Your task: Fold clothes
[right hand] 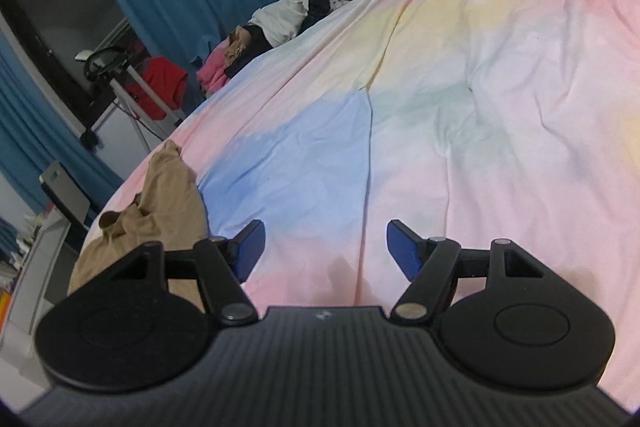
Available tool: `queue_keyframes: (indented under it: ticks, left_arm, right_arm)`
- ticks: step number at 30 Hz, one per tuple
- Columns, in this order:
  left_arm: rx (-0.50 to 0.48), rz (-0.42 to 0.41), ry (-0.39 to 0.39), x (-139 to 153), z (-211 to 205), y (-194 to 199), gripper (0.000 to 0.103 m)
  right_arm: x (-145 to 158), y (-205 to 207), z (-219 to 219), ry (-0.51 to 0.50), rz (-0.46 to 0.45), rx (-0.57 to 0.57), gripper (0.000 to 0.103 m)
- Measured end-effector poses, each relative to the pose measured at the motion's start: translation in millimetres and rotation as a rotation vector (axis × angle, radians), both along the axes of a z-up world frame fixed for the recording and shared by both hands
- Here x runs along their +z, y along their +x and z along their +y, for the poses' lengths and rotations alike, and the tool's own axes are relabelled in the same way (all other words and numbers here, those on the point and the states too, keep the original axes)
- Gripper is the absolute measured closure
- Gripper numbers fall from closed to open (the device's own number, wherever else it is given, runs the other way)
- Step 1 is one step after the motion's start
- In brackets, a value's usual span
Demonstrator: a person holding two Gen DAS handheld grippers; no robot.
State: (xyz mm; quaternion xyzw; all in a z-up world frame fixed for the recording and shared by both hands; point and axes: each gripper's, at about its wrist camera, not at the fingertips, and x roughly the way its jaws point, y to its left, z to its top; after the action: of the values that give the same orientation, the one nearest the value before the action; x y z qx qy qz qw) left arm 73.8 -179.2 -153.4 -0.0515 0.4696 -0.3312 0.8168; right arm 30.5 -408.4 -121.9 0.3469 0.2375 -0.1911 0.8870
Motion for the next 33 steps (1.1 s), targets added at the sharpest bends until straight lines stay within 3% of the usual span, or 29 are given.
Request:
queue_keyframes:
  ticks: [1, 2, 7, 12, 18, 23, 30, 33]
  left_arm:
    - [-0.004, 0.007, -0.004, -2.9, -1.4, 1.0, 0.095]
    - [-0.006, 0.019, -0.011, -4.5, -1.1, 2.5, 0.101]
    - [0.007, 0.014, -0.098, 16.6, 15.4, -3.7, 0.102]
    - [0.076, 0.092, -0.198, 31.3, 50.9, 6.6, 0.103]
    - [0.148, 0.138, -0.254, 49.1, 98.9, 9.6, 0.103]
    - [0.186, 0.088, -0.154, 53.6, 129.7, 8.5, 0.103]
    - [0.232, 0.176, -0.005, 11.4, 133.1, 23.9, 0.102]
    - [0.223, 0.199, -0.014, 14.7, 135.9, 26.8, 0.085]
  right_arm:
    - [-0.6, 0.8, -0.5, 0.006, 0.004, 0.0, 0.033]
    - [-1.0, 1.2, -0.9, 0.011, 0.006, -0.002, 0.033]
    - [-1.4, 1.1, 0.5, 0.014, 0.014, -0.007, 0.033]
    - [0.7, 0.6, 3.7, 0.007, 0.013, 0.007, 0.033]
    - [1.5, 7.7, 14.2, -0.012, 0.032, 0.085, 0.033]
    - [-2.1, 20.9, 30.7, -0.045, 0.074, 0.153, 0.033]
    - [-0.7, 28.0, 51.8, -0.096, 0.107, 0.216, 0.033]
    - [1.5, 27.9, 64.2, -0.124, 0.108, 0.247, 0.033]
